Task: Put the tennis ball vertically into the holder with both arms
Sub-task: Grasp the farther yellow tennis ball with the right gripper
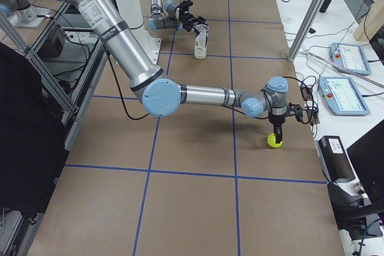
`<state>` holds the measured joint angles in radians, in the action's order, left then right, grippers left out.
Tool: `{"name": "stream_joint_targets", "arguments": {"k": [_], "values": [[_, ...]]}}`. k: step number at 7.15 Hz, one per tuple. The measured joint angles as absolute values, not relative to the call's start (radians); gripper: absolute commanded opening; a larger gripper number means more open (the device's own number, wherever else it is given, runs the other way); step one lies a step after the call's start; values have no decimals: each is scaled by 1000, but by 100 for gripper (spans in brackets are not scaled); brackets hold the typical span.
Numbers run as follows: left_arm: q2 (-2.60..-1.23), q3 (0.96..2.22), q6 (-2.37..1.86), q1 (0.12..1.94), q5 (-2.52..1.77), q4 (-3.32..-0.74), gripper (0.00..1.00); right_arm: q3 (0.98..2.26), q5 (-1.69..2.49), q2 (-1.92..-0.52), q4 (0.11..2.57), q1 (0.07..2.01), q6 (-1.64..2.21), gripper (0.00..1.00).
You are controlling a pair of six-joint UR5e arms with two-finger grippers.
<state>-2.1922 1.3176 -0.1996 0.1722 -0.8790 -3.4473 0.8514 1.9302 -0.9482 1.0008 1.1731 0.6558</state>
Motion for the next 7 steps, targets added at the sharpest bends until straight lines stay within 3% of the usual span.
{"name": "stream_joint_targets", "arguments": {"k": [2, 3, 5, 7], "values": [[-2192, 1318, -199, 172, -875, -3450, 89, 829, 1928, -952, 973, 1163, 656, 80], [-2192, 1318, -199, 172, -875, -3450, 89, 825, 1928, -952, 969, 1160, 657, 69], [-2192, 1318, -199, 172, -874, -3450, 89, 822, 1927, -950, 966, 1157, 657, 2], [-2192, 1318, -199, 172, -874, -3450, 89, 824, 1928, -956, 950, 1157, 656, 0]]}}
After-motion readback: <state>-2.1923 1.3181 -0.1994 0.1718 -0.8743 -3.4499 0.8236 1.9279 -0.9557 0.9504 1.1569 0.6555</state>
